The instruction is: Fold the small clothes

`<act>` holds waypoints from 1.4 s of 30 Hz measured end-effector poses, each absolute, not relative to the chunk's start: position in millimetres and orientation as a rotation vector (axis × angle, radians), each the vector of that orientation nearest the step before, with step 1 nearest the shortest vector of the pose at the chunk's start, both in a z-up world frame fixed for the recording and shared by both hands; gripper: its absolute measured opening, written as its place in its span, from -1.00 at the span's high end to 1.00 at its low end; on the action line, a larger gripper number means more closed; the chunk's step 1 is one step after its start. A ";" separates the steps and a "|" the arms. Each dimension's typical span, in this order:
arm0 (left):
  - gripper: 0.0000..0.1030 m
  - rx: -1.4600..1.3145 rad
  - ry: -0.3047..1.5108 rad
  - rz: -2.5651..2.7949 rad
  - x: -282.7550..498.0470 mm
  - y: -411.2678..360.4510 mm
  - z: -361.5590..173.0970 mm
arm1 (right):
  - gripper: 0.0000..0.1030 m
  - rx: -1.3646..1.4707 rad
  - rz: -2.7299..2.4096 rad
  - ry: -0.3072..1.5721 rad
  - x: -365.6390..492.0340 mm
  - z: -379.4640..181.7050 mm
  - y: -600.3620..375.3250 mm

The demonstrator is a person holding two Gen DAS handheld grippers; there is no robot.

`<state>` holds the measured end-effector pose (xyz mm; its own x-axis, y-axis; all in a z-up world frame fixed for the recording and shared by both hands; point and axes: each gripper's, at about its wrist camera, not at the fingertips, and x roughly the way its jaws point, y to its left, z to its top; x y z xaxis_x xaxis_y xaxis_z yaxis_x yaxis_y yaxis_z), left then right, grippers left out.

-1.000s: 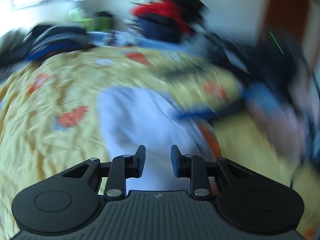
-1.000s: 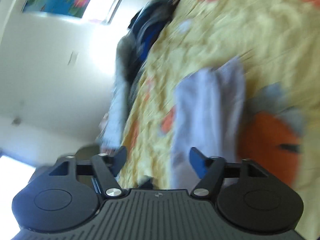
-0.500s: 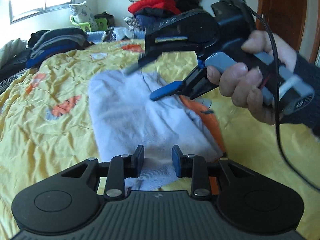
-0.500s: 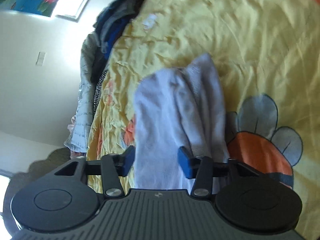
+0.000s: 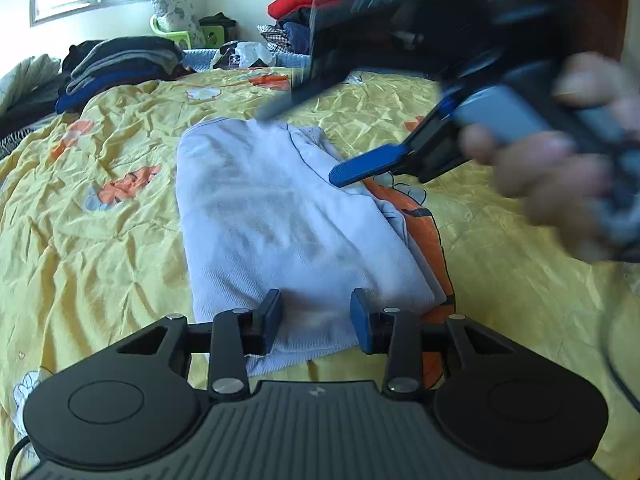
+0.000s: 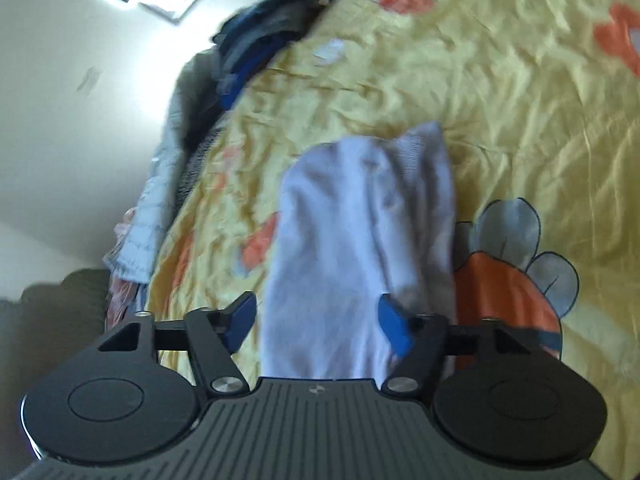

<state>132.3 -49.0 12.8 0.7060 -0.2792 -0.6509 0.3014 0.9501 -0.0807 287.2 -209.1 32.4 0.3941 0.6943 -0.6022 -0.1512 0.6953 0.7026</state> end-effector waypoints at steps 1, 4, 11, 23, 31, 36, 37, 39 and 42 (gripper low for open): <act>0.29 0.035 0.714 -0.321 132.0 -49.2 12.0 | -0.51 0.623 0.633 1.026 277.6 36.3 -208.8; 0.29 0.040 0.712 -0.312 131.0 -50.8 11.8 | -0.53 0.611 0.704 1.066 259.6 31.9 -203.9; 0.29 0.046 0.710 -0.293 128.4 -54.1 12.6 | -0.04 0.670 0.581 1.143 264.3 -1.9 -225.0; 0.28 0.037 0.683 -0.287 117.9 -48.7 18.9 | 0.02 0.561 0.616 1.104 230.9 0.8 -217.8; 0.27 -0.305 0.645 -0.178 85.2 27.8 47.3 | -0.22 0.747 0.674 1.007 201.4 41.2 -251.2; 0.27 -0.156 0.660 -0.169 91.4 7.1 36.0 | -0.40 0.790 0.684 1.102 217.9 13.1 -228.1; 0.27 -0.080 0.661 -0.160 90.5 -1.6 32.0 | -0.37 0.741 0.627 1.130 222.1 3.7 -225.6; 0.27 0.011 0.672 -0.139 88.9 -13.2 24.2 | 0.35 0.699 0.561 1.111 226.3 -7.7 -232.6; 0.27 0.042 0.687 -0.085 89.4 -14.5 17.9 | 0.33 0.791 0.523 1.156 228.0 -8.6 -248.9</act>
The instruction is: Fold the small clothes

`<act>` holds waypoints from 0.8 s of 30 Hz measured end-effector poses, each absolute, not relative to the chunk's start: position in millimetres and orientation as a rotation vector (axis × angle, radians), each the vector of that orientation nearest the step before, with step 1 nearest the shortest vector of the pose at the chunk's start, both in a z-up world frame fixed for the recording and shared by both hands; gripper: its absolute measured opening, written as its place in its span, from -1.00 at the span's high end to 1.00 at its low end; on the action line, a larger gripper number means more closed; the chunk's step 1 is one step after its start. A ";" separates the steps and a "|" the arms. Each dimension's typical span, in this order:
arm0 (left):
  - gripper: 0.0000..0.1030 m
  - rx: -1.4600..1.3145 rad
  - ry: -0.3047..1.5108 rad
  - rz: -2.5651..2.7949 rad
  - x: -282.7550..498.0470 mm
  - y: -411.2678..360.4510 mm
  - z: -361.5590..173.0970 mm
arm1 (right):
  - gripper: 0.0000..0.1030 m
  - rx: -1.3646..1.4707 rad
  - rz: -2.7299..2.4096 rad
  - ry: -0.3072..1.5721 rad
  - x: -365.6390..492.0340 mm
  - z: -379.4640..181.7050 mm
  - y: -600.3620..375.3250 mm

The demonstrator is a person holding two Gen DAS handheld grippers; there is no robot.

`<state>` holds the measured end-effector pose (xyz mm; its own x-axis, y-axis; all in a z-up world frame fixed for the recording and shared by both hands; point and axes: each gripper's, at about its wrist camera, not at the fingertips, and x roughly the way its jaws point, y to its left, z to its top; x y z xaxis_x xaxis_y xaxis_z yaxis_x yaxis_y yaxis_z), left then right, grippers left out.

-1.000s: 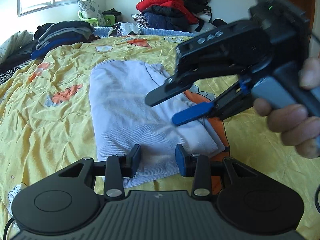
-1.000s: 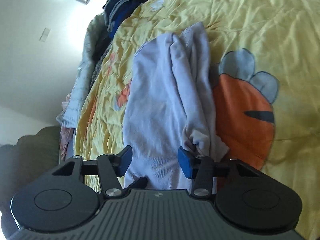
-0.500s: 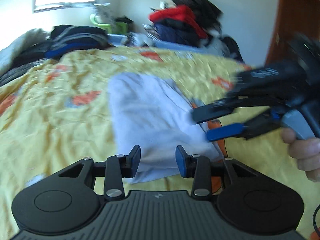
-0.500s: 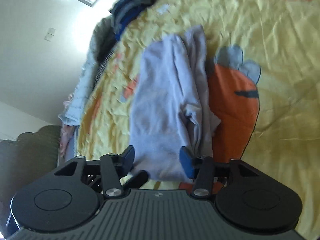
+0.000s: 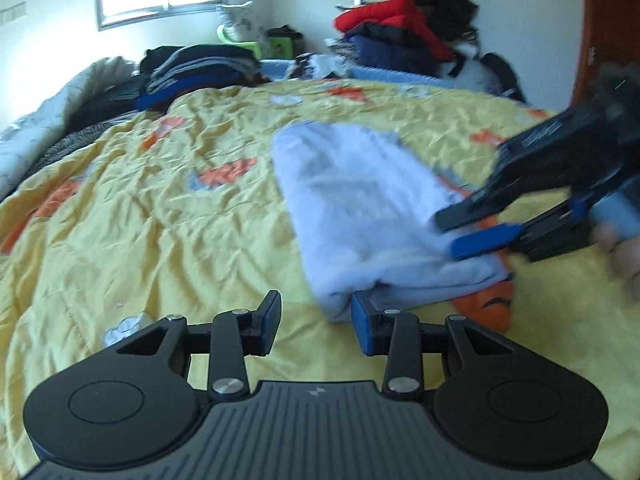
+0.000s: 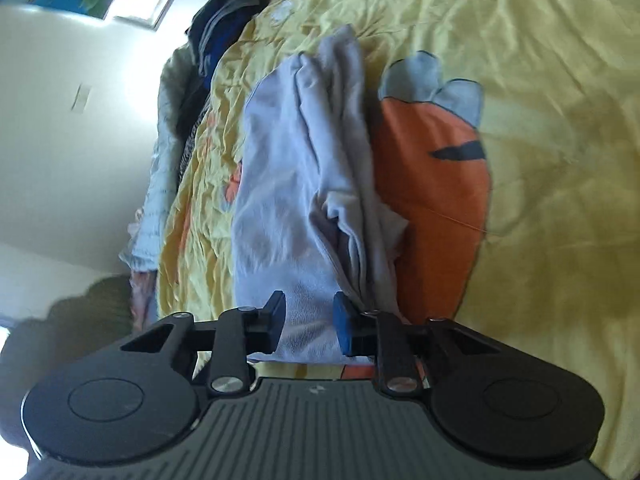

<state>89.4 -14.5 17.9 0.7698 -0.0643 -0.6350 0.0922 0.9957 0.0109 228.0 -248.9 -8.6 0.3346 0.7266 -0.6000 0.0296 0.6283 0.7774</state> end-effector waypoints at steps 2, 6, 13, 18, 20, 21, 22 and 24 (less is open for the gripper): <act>0.27 0.060 0.689 -0.088 92.2 -18.1 16.0 | -0.04 0.756 0.536 1.112 224.3 8.1 -246.7; 0.27 0.141 0.650 -0.115 95.9 -39.1 12.6 | -0.39 0.746 0.627 1.025 238.1 34.3 -229.7; 0.21 0.204 0.654 -0.045 110.9 -49.1 0.2 | 0.04 0.547 0.482 1.046 290.1 4.0 -205.9; 0.19 0.212 0.649 -0.062 110.4 -46.7 0.6 | 0.18 0.689 0.485 1.076 293.6 -8.5 -227.5; 0.19 0.210 0.678 -0.076 108.2 -45.7 10.0 | 0.02 0.696 0.467 1.090 293.2 2.8 -225.4; 0.19 0.192 0.686 -0.097 104.4 -43.1 16.2 | -0.17 0.691 0.468 1.064 292.7 12.8 -224.9; 0.19 0.166 0.687 -0.131 99.0 -40.3 24.0 | -0.24 0.686 0.479 1.022 292.9 24.0 -224.6; 0.16 0.134 0.671 -0.197 90.3 -40.6 37.2 | -0.46 0.693 0.519 0.963 303.3 43.5 -222.2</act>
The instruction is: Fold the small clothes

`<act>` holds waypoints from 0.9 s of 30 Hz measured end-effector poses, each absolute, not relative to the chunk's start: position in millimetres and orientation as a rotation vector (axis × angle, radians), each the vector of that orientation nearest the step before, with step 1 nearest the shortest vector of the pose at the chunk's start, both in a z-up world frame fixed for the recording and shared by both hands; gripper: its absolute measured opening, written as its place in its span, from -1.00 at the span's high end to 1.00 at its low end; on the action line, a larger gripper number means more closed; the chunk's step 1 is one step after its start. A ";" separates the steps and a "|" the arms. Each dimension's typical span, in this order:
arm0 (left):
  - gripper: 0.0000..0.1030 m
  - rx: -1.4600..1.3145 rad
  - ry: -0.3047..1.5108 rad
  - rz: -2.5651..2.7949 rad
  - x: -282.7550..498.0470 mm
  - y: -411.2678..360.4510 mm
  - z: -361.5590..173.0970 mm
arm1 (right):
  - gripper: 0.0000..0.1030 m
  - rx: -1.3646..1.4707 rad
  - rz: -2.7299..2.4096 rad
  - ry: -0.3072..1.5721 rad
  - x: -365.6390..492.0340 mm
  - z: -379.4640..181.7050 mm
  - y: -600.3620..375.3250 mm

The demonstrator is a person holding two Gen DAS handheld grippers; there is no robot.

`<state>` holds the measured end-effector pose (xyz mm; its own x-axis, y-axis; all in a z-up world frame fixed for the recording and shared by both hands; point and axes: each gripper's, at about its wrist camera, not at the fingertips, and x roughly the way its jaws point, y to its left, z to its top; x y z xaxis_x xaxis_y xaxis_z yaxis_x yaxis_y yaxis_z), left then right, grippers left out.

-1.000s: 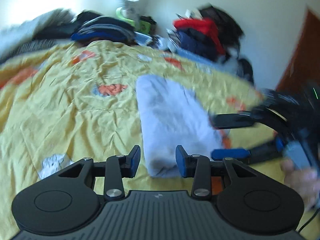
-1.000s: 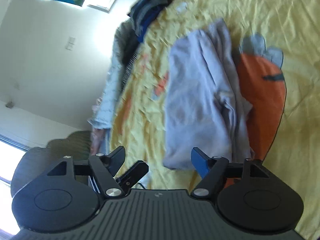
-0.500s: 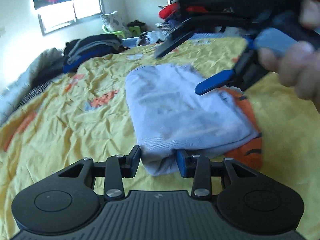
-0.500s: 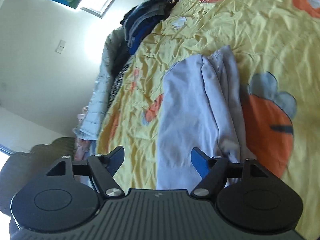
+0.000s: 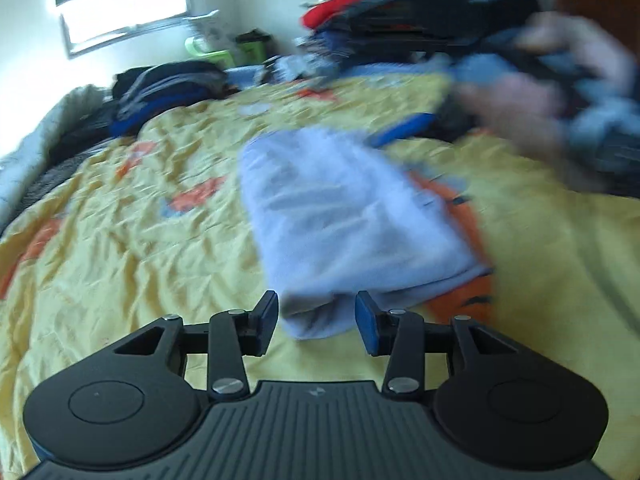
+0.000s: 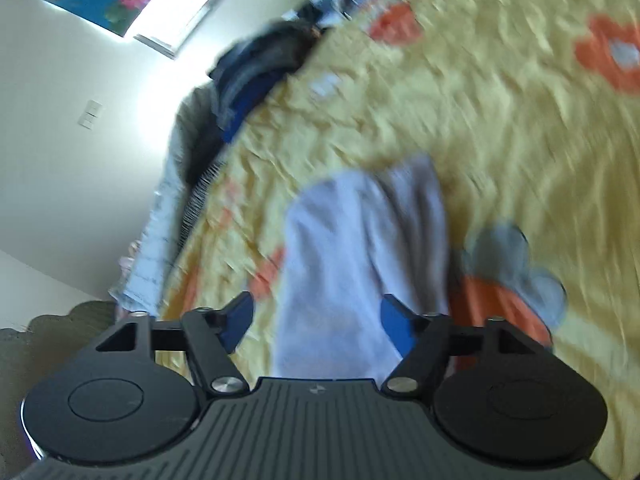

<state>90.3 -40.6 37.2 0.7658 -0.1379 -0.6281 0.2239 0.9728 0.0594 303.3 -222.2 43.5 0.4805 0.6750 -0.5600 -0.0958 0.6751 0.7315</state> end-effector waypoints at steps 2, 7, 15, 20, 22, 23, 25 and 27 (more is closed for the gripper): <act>0.15 0.149 0.626 -0.242 88.8 -50.1 45.1 | -0.60 0.684 0.551 0.962 324.7 53.1 -211.5; -0.19 0.168 0.729 -0.243 130.1 -72.2 18.0 | -0.63 0.527 0.451 1.046 384.9 36.7 -174.2; -0.39 0.108 0.695 -0.266 127.8 -69.1 19.1 | -0.37 0.535 0.378 1.083 393.7 14.0 -186.8; -0.48 0.008 0.577 -0.250 125.4 -23.7 60.0 | -0.53 0.520 0.496 0.947 335.2 51.8 -212.8; -0.54 -0.115 0.599 -0.237 151.9 4.4 63.3 | -0.69 0.576 0.530 0.932 314.2 53.7 -237.4; -0.54 -0.189 0.635 -0.233 167.8 16.6 60.0 | -0.66 0.607 0.526 0.941 308.2 49.3 -247.6; -0.52 -0.333 0.721 -0.224 203.1 35.9 47.3 | -0.58 0.669 0.498 0.979 305.2 36.3 -264.2; -0.50 -0.446 0.774 -0.214 228.8 45.3 38.9 | -0.41 0.696 0.472 1.009 306.1 24.3 -269.5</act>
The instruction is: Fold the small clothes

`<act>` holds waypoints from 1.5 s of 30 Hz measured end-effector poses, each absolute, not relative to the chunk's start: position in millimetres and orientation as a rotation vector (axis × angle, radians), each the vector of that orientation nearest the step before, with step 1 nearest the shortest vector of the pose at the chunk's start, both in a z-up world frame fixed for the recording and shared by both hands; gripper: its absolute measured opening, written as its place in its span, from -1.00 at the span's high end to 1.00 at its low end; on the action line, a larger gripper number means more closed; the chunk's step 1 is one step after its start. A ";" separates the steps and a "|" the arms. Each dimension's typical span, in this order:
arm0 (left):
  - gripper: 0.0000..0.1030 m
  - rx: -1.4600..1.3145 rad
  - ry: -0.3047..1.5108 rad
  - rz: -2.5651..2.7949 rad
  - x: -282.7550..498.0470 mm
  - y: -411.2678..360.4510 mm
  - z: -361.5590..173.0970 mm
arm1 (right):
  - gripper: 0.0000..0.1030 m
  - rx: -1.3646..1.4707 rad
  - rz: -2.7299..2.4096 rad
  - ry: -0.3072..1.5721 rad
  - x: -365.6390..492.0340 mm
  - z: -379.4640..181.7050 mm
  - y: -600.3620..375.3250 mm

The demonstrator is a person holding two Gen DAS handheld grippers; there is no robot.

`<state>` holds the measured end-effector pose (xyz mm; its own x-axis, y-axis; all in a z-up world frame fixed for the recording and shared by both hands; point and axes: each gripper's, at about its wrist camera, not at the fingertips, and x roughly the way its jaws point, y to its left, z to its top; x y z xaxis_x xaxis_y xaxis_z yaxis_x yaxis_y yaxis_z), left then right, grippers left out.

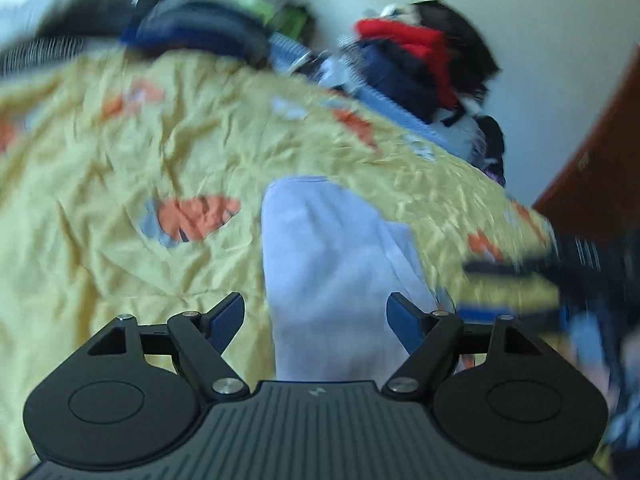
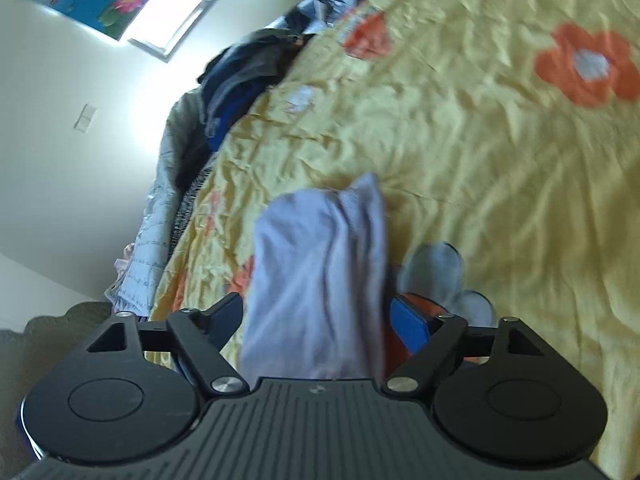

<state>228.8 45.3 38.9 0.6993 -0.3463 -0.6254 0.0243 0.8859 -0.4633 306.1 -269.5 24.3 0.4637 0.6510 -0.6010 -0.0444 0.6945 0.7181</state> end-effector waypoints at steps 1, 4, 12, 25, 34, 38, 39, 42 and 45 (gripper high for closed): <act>-0.47 -0.513 0.772 -0.234 237.9 48.7 37.7 | -0.36 0.716 0.478 1.030 307.5 18.9 -268.7; -0.47 -0.683 0.750 -0.339 254.9 50.4 36.2 | -0.20 0.802 0.567 1.037 307.0 15.7 -260.0; -0.46 -0.741 0.861 -0.362 278.9 32.1 -4.7 | 0.77 0.760 0.509 1.159 307.8 -21.2 -244.3; -0.42 -0.003 0.729 -0.073 130.7 -17.5 32.4 | -0.26 0.383 0.503 0.953 182.3 40.3 -237.0; -0.44 0.044 0.792 -0.068 71.2 -35.9 0.4 | -0.32 0.099 0.336 0.923 110.4 16.7 -223.0; -0.45 0.034 0.788 -0.083 72.2 -37.0 2.3 | -0.33 0.157 0.294 0.913 105.7 15.7 -229.8; -0.45 0.024 0.780 -0.087 75.9 -35.0 5.7 | -0.33 0.176 0.296 0.913 105.9 17.2 -230.1; -0.45 -0.187 0.783 -0.132 100.9 -5.3 22.8 | -0.32 0.305 0.349 0.915 124.2 24.1 -241.7; -0.45 -0.505 0.844 -0.217 143.0 35.2 22.9 | -0.48 0.470 0.443 0.931 160.1 33.0 -258.7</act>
